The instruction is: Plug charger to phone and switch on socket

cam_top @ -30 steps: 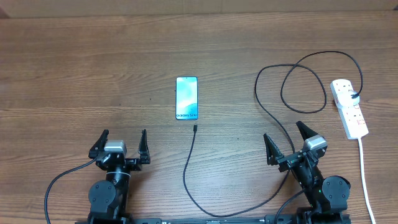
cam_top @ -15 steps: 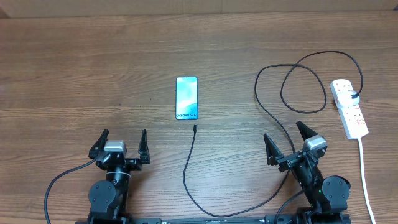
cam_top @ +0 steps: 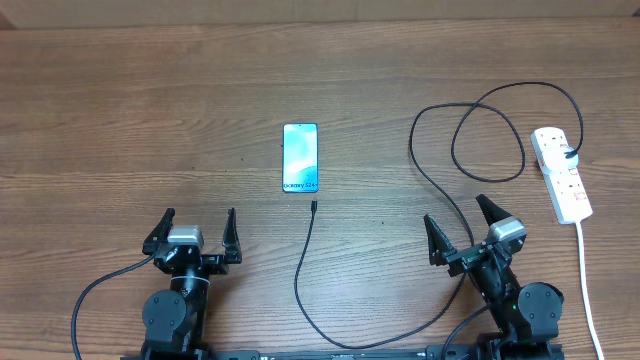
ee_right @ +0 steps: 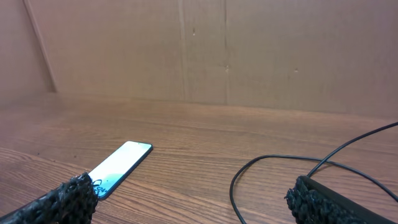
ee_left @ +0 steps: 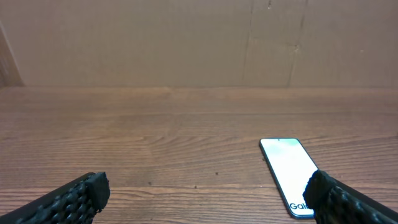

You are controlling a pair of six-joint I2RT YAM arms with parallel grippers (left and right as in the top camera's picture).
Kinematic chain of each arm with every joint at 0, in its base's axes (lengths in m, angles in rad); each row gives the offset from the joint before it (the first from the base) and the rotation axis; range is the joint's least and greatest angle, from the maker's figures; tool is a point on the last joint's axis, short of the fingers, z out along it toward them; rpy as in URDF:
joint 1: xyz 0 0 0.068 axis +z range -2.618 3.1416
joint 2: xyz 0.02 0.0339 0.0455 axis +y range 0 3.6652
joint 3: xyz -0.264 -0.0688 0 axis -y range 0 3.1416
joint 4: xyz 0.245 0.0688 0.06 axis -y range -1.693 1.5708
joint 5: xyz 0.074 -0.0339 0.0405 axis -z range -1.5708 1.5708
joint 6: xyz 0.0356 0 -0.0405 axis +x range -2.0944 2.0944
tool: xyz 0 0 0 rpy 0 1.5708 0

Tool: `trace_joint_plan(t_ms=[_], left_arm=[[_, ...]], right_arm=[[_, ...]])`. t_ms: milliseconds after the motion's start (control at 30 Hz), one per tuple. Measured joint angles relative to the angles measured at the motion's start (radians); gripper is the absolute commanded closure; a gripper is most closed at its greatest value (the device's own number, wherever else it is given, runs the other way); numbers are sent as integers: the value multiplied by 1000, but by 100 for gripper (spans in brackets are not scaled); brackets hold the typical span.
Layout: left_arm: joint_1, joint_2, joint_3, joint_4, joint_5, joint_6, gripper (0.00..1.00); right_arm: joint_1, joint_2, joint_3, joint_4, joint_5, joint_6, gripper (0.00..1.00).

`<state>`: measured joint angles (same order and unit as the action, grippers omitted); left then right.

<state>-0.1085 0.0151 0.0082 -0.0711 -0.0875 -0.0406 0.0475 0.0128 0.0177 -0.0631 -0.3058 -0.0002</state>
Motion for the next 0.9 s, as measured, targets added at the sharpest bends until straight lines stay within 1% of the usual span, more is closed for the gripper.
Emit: trace_joint_plan(t_ms=[100, 300, 433, 533, 633, 733, 800, 900], left_arm=[[0, 0, 0, 3, -5, 0, 0], [0, 0, 0, 3, 15, 0, 0], [0, 0, 1, 0, 107, -1, 0], [0, 0, 20, -32, 184, -1, 0], [0, 0, 92, -151, 249, -11, 0], [0, 2, 205, -243, 285, -12, 0], [0, 15, 296, -281, 300, -13, 0], [0, 72, 463, -391, 321, -13, 0]], right_arm=[[0, 0, 0, 0, 0, 6, 0], [0, 0, 0, 0, -17, 80, 0], [0, 0, 1, -8, -74, 106, 0], [0, 0, 4, -60, -100, 115, 0], [0, 0, 48, -122, -113, 120, 0], [0, 1, 121, -165, -109, 122, 0], [0, 9, 179, -190, -102, 122, 0], [0, 61, 285, -246, -81, 123, 0]])
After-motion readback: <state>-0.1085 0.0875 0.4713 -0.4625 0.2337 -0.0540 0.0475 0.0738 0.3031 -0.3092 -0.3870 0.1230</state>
